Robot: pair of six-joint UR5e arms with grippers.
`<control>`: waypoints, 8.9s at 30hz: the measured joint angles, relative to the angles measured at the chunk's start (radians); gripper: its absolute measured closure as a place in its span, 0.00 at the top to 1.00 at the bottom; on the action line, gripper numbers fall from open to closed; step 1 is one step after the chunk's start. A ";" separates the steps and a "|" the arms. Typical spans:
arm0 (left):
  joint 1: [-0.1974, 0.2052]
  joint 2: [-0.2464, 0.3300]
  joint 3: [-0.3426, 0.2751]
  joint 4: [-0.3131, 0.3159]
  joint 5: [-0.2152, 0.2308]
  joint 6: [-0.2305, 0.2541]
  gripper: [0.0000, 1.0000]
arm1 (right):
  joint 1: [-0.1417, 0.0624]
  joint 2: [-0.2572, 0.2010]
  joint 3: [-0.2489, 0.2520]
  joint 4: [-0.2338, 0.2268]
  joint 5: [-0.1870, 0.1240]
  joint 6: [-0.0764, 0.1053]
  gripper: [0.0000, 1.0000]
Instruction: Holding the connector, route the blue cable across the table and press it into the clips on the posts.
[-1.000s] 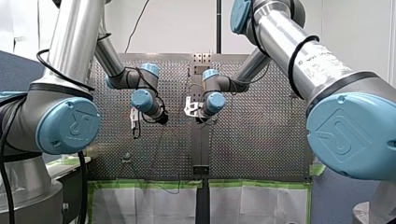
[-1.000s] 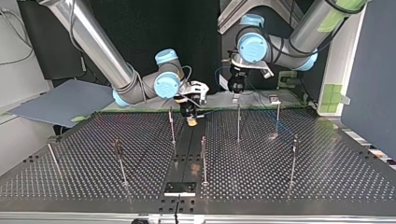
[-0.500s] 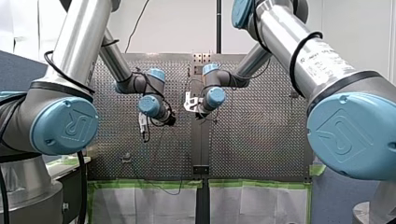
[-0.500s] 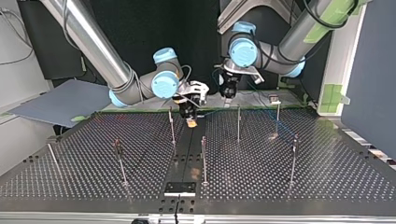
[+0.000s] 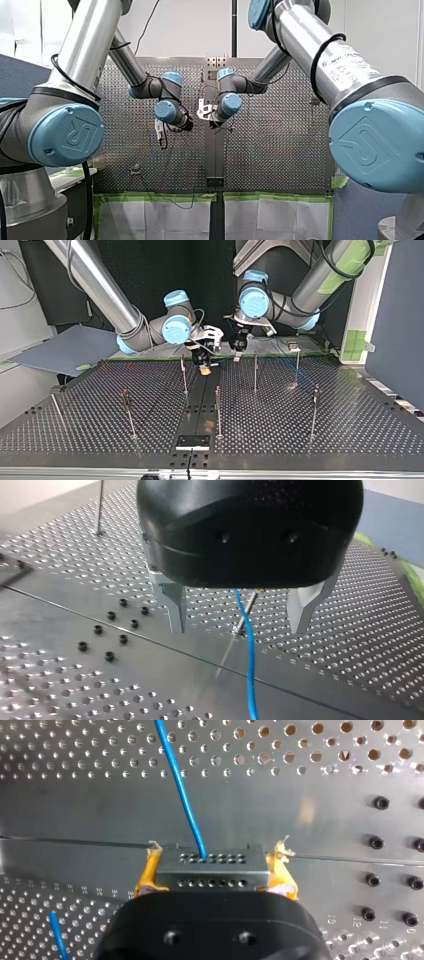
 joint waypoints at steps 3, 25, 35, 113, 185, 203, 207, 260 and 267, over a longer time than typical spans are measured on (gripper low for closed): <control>-0.006 -0.023 0.024 0.002 -0.016 -0.002 1.00 | 0.000 0.000 0.000 0.000 0.000 0.000 0.00; -0.025 -0.204 0.208 0.023 -0.077 -0.043 1.00 | -0.016 0.000 0.000 -0.008 0.000 0.006 0.00; -0.011 -0.243 0.293 0.018 -0.076 -0.051 1.00 | -0.017 0.000 0.000 -0.009 -0.002 0.006 0.00; -0.116 -0.042 0.231 -0.211 -0.394 -0.032 0.00 | -0.023 -0.118 -0.001 0.024 -0.009 0.022 0.00; 0.033 0.070 0.360 -0.173 -0.153 0.012 0.00 | -0.124 -0.295 -0.027 0.078 -0.119 0.076 0.00; 0.061 -0.017 0.475 -0.192 -0.114 0.003 0.00 | -0.182 -0.265 -0.096 0.078 -0.131 0.083 0.00; 0.062 -0.016 0.479 -0.210 -0.118 0.003 0.00 | -0.187 -0.259 -0.097 0.078 -0.132 0.083 0.00; -0.093 0.236 0.330 -0.435 -0.186 0.060 1.00 | -0.189 -0.285 -0.087 0.139 -0.110 0.081 0.00; -0.147 0.237 0.335 -0.389 -0.238 0.064 1.00 | -0.191 -0.302 -0.062 0.155 -0.090 0.076 0.00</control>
